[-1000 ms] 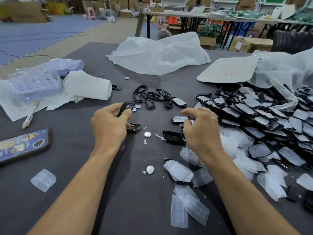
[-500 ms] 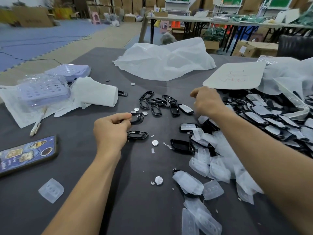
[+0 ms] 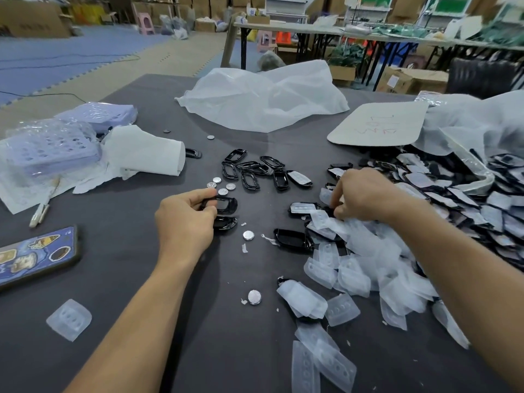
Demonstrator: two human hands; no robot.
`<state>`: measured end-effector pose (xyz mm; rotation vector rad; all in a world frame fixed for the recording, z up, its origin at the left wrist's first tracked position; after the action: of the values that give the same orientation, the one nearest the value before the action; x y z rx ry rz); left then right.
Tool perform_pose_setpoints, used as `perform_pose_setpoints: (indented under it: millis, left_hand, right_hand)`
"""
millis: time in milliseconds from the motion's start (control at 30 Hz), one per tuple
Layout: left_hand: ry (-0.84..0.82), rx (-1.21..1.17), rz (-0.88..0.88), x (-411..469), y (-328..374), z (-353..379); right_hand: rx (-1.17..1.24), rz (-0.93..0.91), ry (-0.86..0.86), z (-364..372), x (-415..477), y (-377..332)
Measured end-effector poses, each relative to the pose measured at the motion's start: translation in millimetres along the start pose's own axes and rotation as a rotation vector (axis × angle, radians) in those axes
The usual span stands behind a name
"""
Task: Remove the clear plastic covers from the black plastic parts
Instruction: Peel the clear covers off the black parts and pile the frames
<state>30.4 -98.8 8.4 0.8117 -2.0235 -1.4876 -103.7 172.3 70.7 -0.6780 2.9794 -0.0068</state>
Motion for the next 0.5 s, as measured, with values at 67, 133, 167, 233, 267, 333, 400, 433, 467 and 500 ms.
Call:
perform_pose_setpoints:
  millis: [67,133,167,233,267,333,400,433,467,500]
  left_hand:
    - [0.001,0.017,0.01,-2,1,1]
    - [0.002,0.024,0.013,-2,1,1]
    - [0.002,0.026,0.011,-2,1,1]
    - [0.002,0.038,0.011,-2,1,0]
    - [0.002,0.045,0.012,-2,1,0]
    - [-0.003,0.054,0.017,-2,1,0]
    - [-0.015,0.053,0.024,-3,1,2]
    - [-0.024,0.046,0.028,-4,1,2]
    - [-0.033,0.032,0.027,-5,3,3]
    - [-0.044,0.01,0.017,-7,4,4]
  right_hand:
    - [-0.044,-0.015,0.044,6,0,-4]
    - [-0.094,-0.018,0.06,10,3,-5]
    - [-0.091,-0.012,0.052,11,4,-5]
    - [-0.044,0.017,0.019,11,6,-5]
    - [-0.005,0.037,0.005,10,6,-4]
    - [0.1,0.081,-0.003,9,7,1]
    - [0.228,0.127,0.033,7,5,7]
    - [0.3,0.155,0.074,5,3,10]
    - [0.368,0.173,0.13,3,1,13]
    - [0.435,0.179,0.199,0,-3,14]
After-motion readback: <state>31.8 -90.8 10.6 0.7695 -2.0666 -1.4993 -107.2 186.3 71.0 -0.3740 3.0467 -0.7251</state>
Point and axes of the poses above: each hand's wrist, its own x-axis towards the middle knuckle, its own z-axis out of the palm, y = z × x, the point moved 3 cm from there along x, towards the middle knuckle, and after that the axes turned 3 degrees about -z, right-handed, at the moved point
